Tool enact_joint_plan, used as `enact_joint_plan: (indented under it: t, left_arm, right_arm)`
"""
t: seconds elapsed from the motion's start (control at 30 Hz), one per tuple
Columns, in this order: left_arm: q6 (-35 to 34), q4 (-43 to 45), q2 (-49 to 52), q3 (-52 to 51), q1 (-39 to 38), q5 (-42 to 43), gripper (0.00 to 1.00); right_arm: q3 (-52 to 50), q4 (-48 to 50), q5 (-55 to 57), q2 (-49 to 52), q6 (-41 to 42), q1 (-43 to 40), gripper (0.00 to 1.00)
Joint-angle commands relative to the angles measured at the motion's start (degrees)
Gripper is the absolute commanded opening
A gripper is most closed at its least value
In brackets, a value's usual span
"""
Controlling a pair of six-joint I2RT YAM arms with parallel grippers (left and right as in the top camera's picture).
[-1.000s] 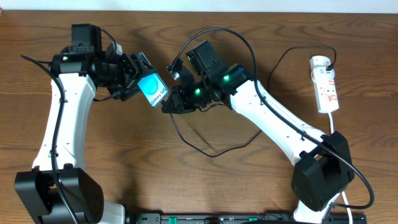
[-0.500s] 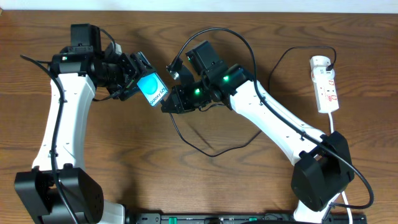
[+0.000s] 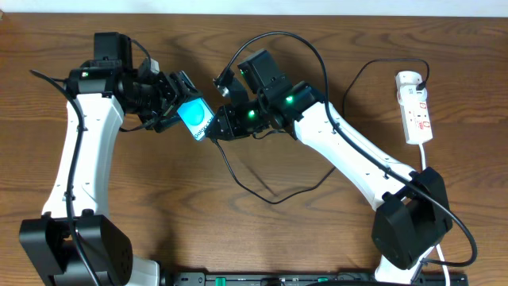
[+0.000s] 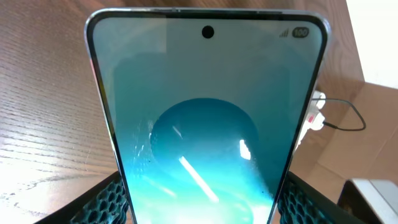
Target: Plug charger to phone and switch on socket
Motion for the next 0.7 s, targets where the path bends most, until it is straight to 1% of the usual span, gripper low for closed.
enact_joint_plan:
  t: [0.0,0.27,0.37,0.43,0.5,0.57,0.67]
  left_arm:
    - [1.25,-0.13,-0.44,0.31,-0.20,2.05,0.07]
    - [1.25,-0.13,-0.44,0.31,-0.20,2.05,0.07]
    - [1.25,-0.13,-0.44,0.31,-0.20,2.05,0.07]
    - [1.25,-0.13,-0.44,0.31,-0.20,2.05,0.08]
    - [1.25,-0.11,-0.44,0.31,-0.20,2.03,0.07]
    - [1.27,-0.11,-0.44,0.31,-0.20,2.01,0.07]
    - [1.27,-0.11,-0.44,0.31,-0.20,1.38,0.07]
  right_arm:
    - [0.57,0.17,1.40,-0.07,0.24,-0.09,0.14]
    - [0.57,0.22,1.42,-0.07,-0.20,0.17,0.15]
    - [0.57,0.20,1.40,-0.07,-0.22,0.17,0.18]
    - [0.57,0.22,1.40,-0.07,-0.24,0.17,0.22]
    - [0.57,0.22,1.40,-0.07,-0.24,0.17,0.32]
    - [0.57,0.22,1.40,-0.07,-0.24,0.17,0.39]
    - [0.57,0.22,1.22,-0.07,-0.31,0.20,0.45]
